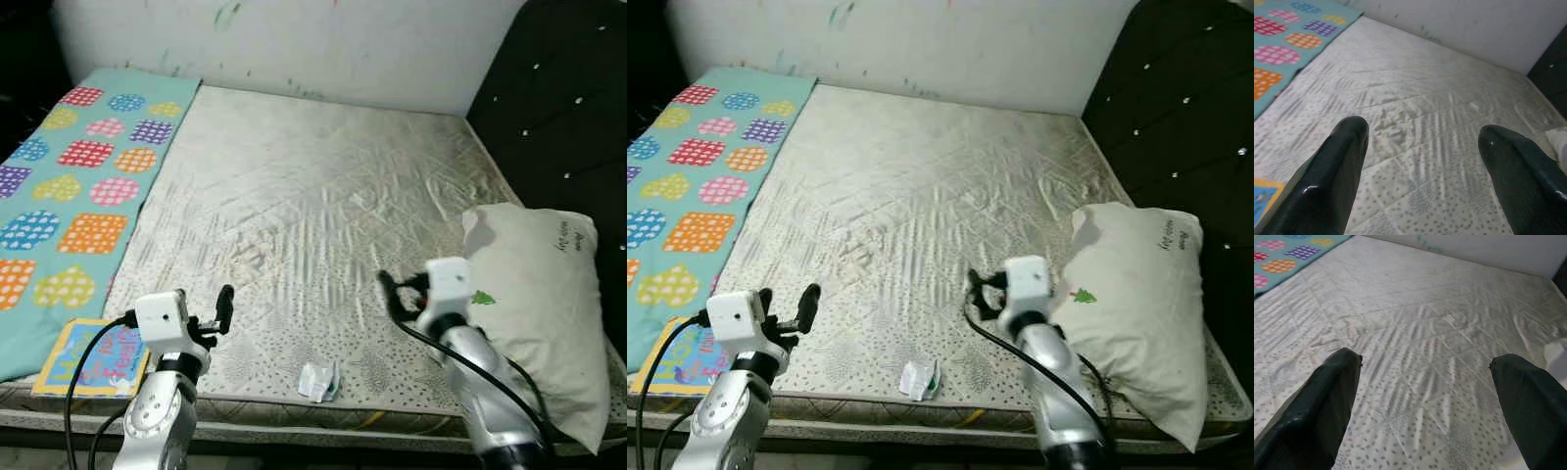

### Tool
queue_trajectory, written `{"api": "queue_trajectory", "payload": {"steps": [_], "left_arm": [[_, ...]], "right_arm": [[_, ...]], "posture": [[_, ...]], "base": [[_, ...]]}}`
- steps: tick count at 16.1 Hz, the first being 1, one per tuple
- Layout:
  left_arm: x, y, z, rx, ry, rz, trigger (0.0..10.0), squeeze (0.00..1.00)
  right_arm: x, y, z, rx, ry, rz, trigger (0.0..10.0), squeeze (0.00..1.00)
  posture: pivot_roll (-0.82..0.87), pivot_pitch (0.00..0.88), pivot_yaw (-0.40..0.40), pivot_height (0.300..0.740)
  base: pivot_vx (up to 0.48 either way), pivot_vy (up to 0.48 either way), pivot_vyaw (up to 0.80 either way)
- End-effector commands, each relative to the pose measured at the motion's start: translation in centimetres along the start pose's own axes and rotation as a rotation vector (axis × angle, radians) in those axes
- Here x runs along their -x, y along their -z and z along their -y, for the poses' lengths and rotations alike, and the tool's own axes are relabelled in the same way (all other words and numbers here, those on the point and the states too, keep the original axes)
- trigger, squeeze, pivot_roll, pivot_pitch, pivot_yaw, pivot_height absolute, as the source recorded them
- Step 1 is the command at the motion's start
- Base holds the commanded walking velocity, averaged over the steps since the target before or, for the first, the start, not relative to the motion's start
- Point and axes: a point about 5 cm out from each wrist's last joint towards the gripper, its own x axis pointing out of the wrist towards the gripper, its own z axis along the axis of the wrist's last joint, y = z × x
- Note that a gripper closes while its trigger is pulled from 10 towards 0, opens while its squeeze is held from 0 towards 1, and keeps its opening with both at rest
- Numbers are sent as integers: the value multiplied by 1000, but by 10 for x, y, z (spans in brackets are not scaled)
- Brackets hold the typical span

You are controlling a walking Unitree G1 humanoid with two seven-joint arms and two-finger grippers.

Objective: Clean up the room

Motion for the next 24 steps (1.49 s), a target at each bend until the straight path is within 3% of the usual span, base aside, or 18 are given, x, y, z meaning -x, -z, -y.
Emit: {"api": "queue_trajectory", "payload": {"steps": [1, 4, 6, 8, 11, 13, 16, 19, 24], "left_arm": [[3, 1, -1, -9, -14, 1, 10000, 0], [1, 0, -6, -1, -27, 2, 10000, 0], [-11, -2, 1, -23, 41, -4, 10000, 0], [-21, -10, 10, -20, 98, 10, 10000, 0], [-27, -29, 12, 47, 79, 58, 10000, 0], [-26, -36, 13, 30, 85, 91, 10000, 0], [-12, -22, -3, 6, 64, 21, 10000, 0], [-4, -21, -15, -2, 20, 5, 10000, 0], [2, -18, -14, 1, 24, -17, 10000, 0]], "right_arm": [[-3, 0, 0, 5, -6, -3, 10000, 0], [-15, -10, -2, -5, 12, 37, 10000, 0], [-15, -13, 5, -24, 66, 65, 10000, 0], [-8, -10, 12, -25, 90, 75, 10000, 0], [1, -7, 20, -1, 166, 82, 10000, 0], [7, -10, 22, 55, 173, 117, 10000, 0], [16, -10, 16, -28, 141, 119, 10000, 0], [21, -11, 18, -65, 159, 123, 10000, 0], [30, -4, 23, -77, 182, 91, 10000, 0]], "posture": [[-62, 7, -145, 740], [-69, 0, -91, 740], [-100, 0, -32, 740], [-117, 0, 3, 740], [-122, 0, 13, 740], [-124, 0, 5, 740], [-131, 0, 6, 740], [-104, 20, -12, 740], [-107, 53, -5, 740]], "base": [[0, 0, 0], [0, 0, 0], [0, 0, 0], [0, 0, 0], [0, 0, 0], [0, 0, 0], [0, 0, 0], [0, 0, 0], [0, 0, -738]]}}
